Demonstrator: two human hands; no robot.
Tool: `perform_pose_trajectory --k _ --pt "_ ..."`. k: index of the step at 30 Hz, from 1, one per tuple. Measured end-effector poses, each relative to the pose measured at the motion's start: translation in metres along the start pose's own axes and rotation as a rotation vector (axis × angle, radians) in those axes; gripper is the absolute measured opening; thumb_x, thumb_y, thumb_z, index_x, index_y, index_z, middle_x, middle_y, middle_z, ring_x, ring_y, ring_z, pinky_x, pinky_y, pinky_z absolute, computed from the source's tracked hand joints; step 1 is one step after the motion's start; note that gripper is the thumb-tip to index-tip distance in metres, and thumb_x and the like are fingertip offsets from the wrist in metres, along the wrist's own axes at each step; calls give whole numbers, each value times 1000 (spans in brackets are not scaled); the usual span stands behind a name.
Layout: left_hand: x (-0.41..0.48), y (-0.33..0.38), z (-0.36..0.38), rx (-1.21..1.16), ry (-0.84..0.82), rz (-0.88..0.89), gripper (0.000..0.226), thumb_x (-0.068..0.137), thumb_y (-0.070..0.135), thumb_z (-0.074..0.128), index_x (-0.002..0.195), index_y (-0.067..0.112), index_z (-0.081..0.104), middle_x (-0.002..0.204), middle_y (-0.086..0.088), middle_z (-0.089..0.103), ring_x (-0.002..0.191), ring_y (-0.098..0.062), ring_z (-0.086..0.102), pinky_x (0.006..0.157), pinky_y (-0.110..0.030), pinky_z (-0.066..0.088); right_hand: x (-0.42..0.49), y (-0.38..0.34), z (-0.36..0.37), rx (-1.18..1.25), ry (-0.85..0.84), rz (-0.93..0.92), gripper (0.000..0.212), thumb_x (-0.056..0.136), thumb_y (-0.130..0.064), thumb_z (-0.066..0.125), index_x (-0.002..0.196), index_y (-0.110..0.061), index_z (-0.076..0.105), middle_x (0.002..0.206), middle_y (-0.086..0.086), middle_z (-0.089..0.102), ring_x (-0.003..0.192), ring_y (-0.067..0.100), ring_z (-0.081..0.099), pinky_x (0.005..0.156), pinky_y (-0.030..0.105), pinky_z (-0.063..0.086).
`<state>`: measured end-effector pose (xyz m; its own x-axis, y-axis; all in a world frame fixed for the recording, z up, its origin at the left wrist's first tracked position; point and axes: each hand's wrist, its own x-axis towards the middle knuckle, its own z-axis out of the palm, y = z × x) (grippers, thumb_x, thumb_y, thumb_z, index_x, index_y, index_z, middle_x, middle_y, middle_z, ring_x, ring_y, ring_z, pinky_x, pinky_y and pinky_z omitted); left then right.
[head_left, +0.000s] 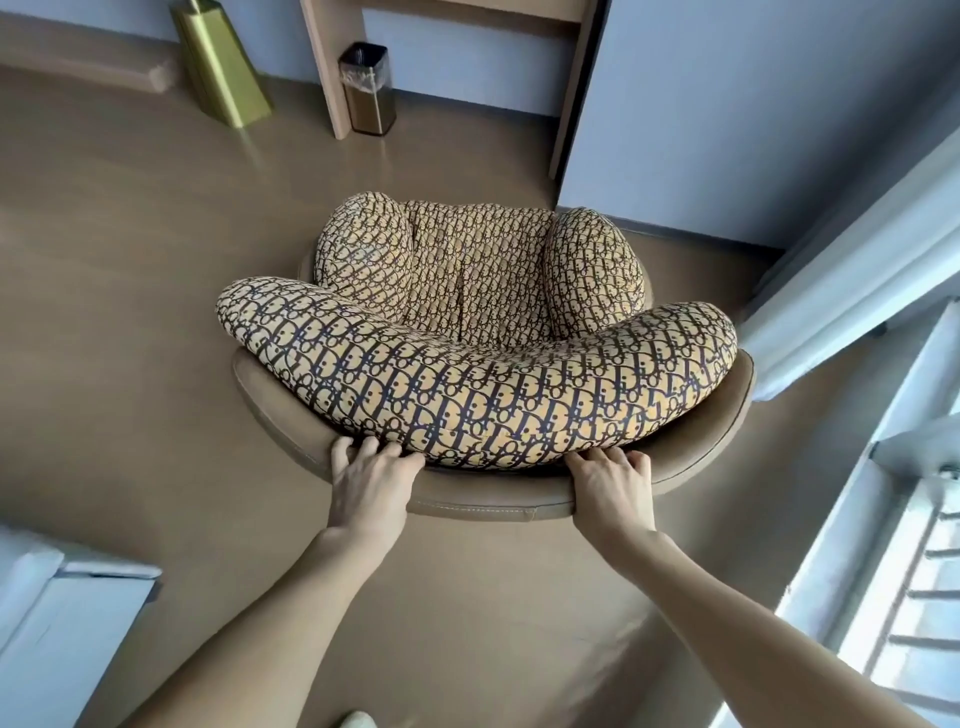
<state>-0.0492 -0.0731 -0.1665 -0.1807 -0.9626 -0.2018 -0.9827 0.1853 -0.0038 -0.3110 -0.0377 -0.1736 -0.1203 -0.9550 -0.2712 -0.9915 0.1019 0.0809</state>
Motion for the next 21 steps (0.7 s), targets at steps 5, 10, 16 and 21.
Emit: perform_pose_trajectory --k 5,10,16,21 --pt "18 1 2 19 22 -6 43 82 2 66 115 30 65 109 8 65 117 -21 49 114 -46 20 19 5 -4 -10 23 -20 32 84 -11 54 111 -26 60 107 -2 68 111 27 57 101 42 35" --pt "59 -2 -4 39 34 0 44 81 5 72 115 32 65 109 10 66 117 -20 50 112 -46 23 60 6 -13 -5 47 -23 31 86 -9 53 112 -24 61 106 0 68 111 28 58 102 43 36" --pt "127 -13 -14 26 58 -2 44 80 3 71 112 32 67 107 9 66 115 -20 51 109 -46 24 125 2 -31 4 71 -22 31 87 -9 54 112 -25 62 106 -1 69 111 27 58 100 42 36" --pt "188 -19 -28 20 54 -12 43 79 5 73 112 32 68 107 9 67 114 -21 51 108 -45 25 187 2 -48 6 75 -20 30 86 -9 56 111 -25 62 105 -1 70 112 26 58 102 42 37"
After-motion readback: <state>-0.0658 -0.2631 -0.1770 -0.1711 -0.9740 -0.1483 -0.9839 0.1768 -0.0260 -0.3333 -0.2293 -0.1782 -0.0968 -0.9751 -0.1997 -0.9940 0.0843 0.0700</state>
